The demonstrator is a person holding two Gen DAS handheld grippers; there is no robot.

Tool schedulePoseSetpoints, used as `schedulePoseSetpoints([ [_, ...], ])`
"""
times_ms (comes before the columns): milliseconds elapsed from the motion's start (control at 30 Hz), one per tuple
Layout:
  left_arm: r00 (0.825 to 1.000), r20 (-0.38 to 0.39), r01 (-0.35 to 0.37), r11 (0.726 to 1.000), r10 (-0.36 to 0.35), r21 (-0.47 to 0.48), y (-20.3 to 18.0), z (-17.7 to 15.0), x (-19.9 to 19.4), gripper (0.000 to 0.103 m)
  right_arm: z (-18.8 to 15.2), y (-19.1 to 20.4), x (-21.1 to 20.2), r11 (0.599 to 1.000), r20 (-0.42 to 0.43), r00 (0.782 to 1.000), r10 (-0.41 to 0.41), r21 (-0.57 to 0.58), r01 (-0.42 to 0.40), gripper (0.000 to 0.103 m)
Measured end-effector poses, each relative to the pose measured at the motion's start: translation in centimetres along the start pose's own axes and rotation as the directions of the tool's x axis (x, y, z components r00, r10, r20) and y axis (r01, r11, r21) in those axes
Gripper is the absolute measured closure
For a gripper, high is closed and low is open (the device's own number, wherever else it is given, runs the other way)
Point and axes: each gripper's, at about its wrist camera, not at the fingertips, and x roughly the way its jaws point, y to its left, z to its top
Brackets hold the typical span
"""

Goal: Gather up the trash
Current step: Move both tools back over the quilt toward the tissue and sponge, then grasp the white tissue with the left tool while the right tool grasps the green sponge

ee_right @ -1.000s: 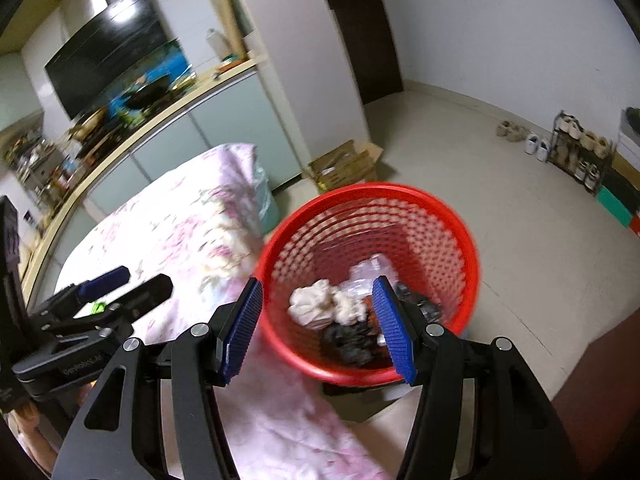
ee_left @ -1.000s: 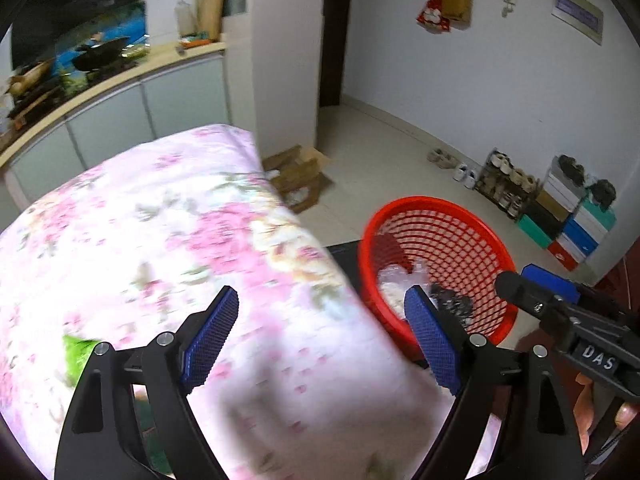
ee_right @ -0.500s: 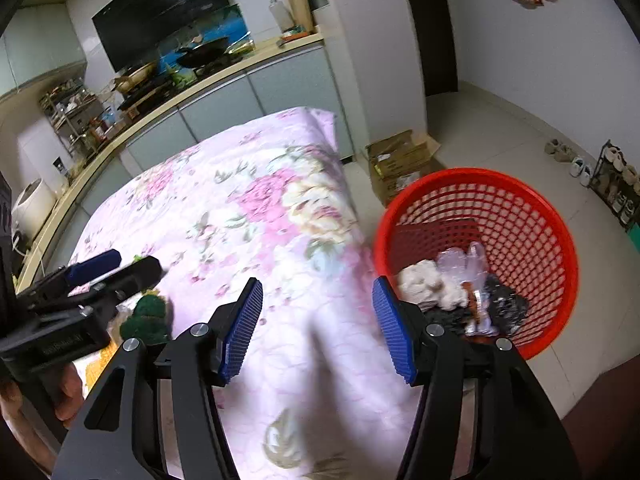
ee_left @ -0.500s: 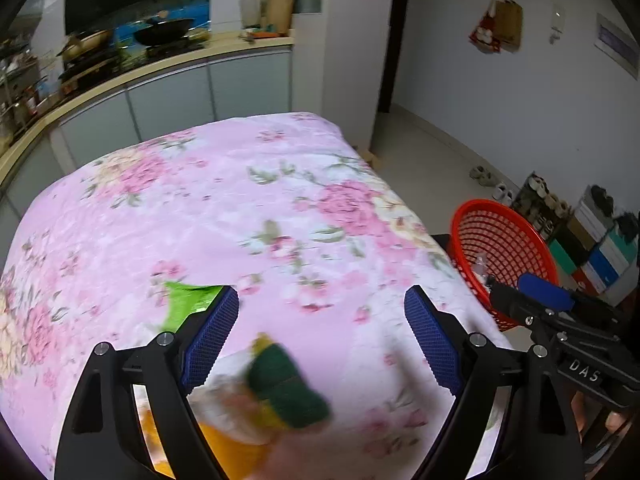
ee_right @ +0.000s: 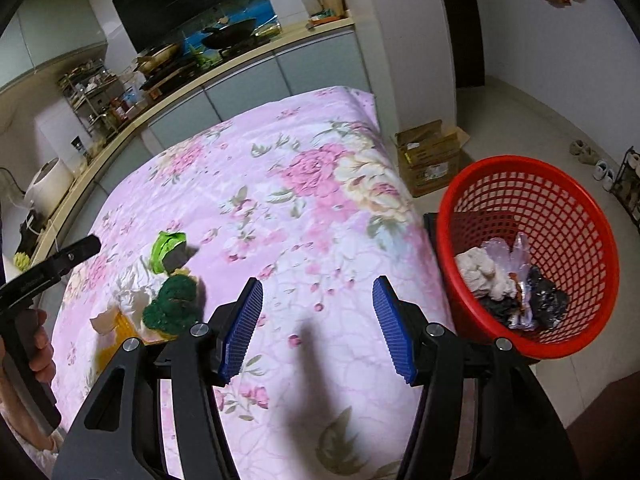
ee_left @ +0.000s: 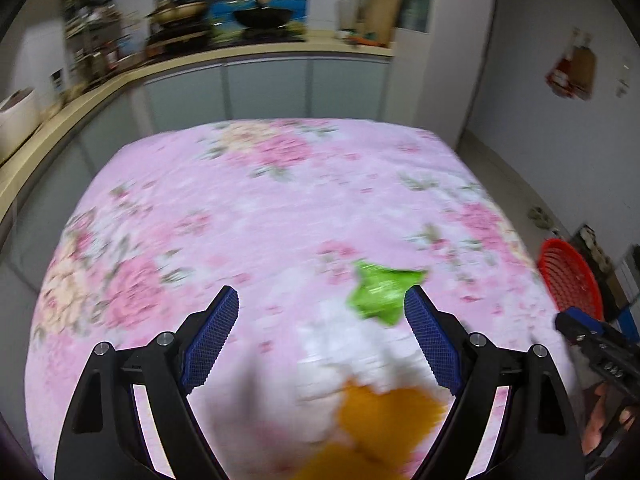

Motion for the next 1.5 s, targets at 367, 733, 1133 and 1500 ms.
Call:
schedulePoseSetpoints([
  [367, 0.999, -0.051, 0.006, 0.998, -0.009, -0.063, 4.3, -3.5, 0.2, 0.021, -0.1, 1.9, 1.1, 0.998, -0.027, 0.999, 0.034, -0.046, -0.035, 0.047],
  [733, 0.995, -0.077, 0.071, 0.995, -0.066, 0.064, 1.8, -4.9, 2.2, 0.021, 0.1, 3.1, 1.6, 0.996, -0.037, 0.999, 0.029, -0.08, -0.031, 0.047],
  [1133, 0.977, -0.117, 0.18, 0.983, -0.177, 0.021, 2.0, -4.8, 4.7, 0.049, -0.4, 6.4, 2.9, 0.982, -0.092, 0.991, 0.101, -0.149, -0.115, 0.047],
  [1500, 0.981, -0.096, 0.171, 0.985, -0.171, -0.007, 3.8, -5.0, 4.1, 0.069, -1.1, 9.2, 5.2, 0.961, -0.178, 0.969, 0.173, -0.184, -0.206, 0.047],
])
